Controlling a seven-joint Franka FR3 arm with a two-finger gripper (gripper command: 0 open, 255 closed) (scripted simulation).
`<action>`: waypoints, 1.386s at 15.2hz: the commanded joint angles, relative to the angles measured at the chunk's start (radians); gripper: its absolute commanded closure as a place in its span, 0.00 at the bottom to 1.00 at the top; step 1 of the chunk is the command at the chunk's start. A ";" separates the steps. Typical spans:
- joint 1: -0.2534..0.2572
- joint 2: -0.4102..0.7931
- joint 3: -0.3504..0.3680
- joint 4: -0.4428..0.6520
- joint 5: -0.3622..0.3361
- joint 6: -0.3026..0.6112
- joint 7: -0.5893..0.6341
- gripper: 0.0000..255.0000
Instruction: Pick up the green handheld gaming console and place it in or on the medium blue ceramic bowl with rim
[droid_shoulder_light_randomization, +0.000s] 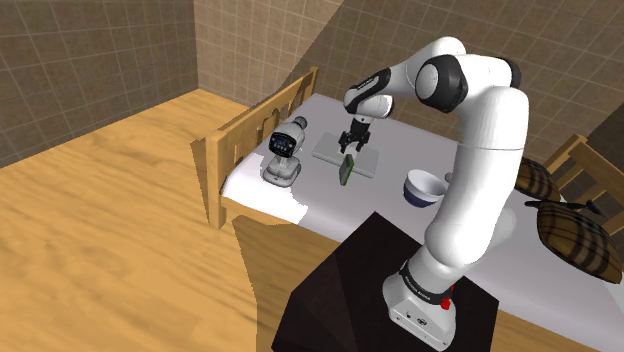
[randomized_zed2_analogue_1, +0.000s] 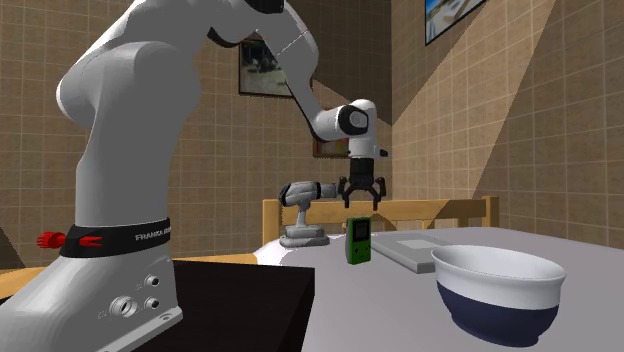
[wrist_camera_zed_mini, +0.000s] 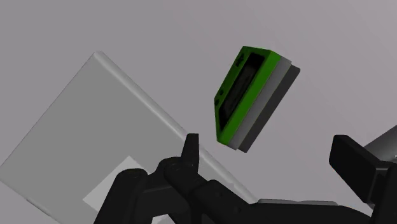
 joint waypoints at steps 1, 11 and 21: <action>-0.032 0.075 0.010 0.075 0.032 0.003 -0.022 0.00; -0.046 0.143 0.032 0.070 0.060 0.074 -0.039 0.00; -0.046 0.143 0.032 0.070 0.060 0.074 -0.039 1.00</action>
